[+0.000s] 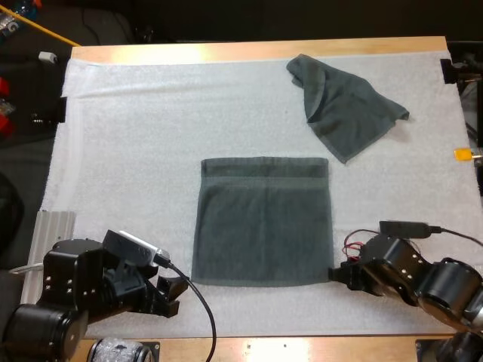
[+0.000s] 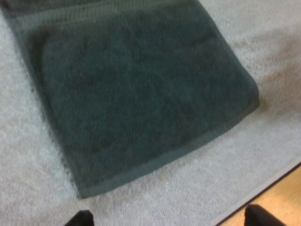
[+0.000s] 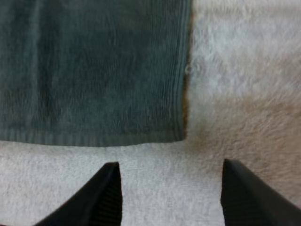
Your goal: Pick towel from pile, fold and stack
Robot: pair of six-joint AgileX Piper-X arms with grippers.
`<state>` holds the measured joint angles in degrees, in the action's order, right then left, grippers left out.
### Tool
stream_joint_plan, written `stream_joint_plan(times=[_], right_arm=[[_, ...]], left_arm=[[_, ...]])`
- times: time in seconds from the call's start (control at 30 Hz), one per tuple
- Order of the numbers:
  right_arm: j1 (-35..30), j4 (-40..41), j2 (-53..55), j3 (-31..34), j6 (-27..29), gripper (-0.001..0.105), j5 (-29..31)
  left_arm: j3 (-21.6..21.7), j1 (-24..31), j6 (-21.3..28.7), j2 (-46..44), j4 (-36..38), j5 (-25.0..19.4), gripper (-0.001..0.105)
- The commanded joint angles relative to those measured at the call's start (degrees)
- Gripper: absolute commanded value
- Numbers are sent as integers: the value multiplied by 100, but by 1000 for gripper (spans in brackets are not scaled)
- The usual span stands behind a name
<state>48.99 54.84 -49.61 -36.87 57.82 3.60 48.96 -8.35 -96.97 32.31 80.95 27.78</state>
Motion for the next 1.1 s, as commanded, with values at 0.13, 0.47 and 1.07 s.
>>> stream_joint_plan(times=[0.13, 0.47, 1.07], right_arm=[[-393, -1145, -2, 688, -42, 47, -833], [-481, -2297, -1164, 1238, -252, 47, -1292], [-481, -3146, -2315, 1238, -558, 6, -1197]], left_arm=[[-118, -12, -49, -23, -27, 29, 61], [-198, -12, -49, -23, -28, 29, 61], [-213, -12, -49, -23, -28, 29, 61]])
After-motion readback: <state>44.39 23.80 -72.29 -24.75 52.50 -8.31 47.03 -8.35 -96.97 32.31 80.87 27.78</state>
